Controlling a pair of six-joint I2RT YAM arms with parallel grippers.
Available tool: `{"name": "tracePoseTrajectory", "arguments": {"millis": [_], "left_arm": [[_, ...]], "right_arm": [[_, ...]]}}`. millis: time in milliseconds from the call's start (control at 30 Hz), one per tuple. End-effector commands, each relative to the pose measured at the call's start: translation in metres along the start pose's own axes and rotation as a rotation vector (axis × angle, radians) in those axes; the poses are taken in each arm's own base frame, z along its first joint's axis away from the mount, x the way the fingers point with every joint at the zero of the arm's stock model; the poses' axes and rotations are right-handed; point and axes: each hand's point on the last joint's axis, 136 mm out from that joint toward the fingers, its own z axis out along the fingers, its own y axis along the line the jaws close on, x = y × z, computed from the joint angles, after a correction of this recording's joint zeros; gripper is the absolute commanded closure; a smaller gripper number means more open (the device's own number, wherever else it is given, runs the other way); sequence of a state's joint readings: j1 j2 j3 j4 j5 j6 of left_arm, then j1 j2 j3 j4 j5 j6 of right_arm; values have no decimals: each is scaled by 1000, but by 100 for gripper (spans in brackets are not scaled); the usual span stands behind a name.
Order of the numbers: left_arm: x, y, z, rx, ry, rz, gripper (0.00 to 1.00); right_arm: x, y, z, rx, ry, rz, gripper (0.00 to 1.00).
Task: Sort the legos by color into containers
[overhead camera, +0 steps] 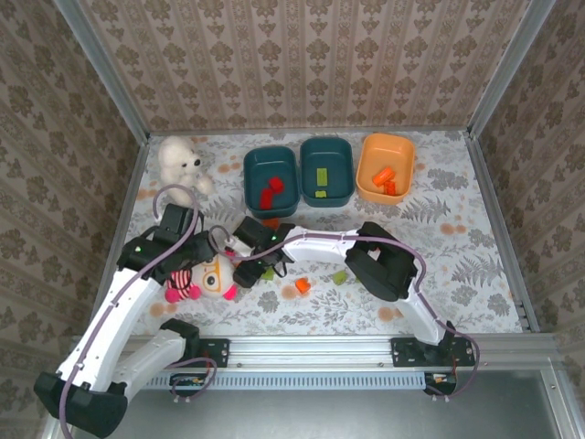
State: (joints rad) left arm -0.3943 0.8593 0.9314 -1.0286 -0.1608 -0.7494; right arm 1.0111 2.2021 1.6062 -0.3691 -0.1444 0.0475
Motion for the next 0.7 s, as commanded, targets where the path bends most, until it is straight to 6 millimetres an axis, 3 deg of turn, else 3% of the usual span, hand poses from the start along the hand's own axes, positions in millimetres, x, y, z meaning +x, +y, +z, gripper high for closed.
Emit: {"name": "tracePoseTrajectory", "arguments": {"millis": [0,67,333,667], "left_arm": [[0,15,-11,-36,-11,-34,43],[0,15,-11,-31,-11,-37,43],[0,13,-9,-26,2,-31,43],[5,8,0,2,18,-45,43]], "right_arm": [[8,-11,18,55,46,2,28],[8,-13,20,54,48,10,32],[-1,-6,8,14,22,16,62],[2,-37,-35,26,-40,121,70]]}}
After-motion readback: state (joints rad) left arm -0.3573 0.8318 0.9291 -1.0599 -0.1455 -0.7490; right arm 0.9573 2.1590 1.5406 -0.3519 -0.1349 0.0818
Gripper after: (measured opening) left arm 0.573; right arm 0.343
